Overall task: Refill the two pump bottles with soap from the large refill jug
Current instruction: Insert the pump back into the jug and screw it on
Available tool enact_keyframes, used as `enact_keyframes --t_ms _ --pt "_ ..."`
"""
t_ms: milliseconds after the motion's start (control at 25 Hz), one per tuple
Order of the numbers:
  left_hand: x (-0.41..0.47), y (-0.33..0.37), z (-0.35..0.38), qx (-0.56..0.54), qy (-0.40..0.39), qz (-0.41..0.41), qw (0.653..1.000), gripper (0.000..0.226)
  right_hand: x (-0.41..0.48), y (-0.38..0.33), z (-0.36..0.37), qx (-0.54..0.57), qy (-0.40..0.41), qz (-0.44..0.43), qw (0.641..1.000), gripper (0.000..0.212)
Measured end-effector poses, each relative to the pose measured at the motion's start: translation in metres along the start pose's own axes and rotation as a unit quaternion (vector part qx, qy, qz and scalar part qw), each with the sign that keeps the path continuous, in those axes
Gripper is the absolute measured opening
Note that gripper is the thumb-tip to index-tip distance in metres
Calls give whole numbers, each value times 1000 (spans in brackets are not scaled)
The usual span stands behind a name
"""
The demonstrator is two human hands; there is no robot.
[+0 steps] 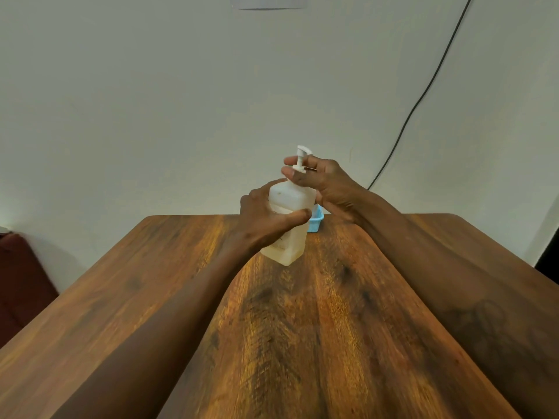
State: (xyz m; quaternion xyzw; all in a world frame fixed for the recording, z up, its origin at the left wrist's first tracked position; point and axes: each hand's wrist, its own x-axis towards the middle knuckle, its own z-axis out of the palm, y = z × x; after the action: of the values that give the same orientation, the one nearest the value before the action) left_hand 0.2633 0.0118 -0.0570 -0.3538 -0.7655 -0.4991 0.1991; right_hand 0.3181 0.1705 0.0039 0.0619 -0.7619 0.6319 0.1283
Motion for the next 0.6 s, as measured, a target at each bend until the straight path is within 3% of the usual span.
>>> enact_keyframes --t_ms 80,160,240,320,400,480,600 --pt "3 0 2 -27 -9 -25 999 80 -3 -1 -5 53 -47 -22 997 37" --pt "5 -2 4 -39 -23 -32 998 85 -5 -1 -8 12 -35 -45 998 32" --pt "4 -4 7 -31 -23 -29 999 83 -7 -2 -4 -68 68 -56 994 27" --pt "2 -5 13 -29 -17 -37 999 76 -7 -3 5 -149 193 -51 969 39" --pt "0 -4 18 -37 -23 -49 998 73 -6 1 10 -226 249 -54 940 56" --pt "2 -4 18 -61 -32 -61 996 74 -3 3 8 -222 211 -48 951 59" --pt "8 -4 11 -121 -48 -77 989 71 -2 -1 -3 -8 43 -15 999 39"
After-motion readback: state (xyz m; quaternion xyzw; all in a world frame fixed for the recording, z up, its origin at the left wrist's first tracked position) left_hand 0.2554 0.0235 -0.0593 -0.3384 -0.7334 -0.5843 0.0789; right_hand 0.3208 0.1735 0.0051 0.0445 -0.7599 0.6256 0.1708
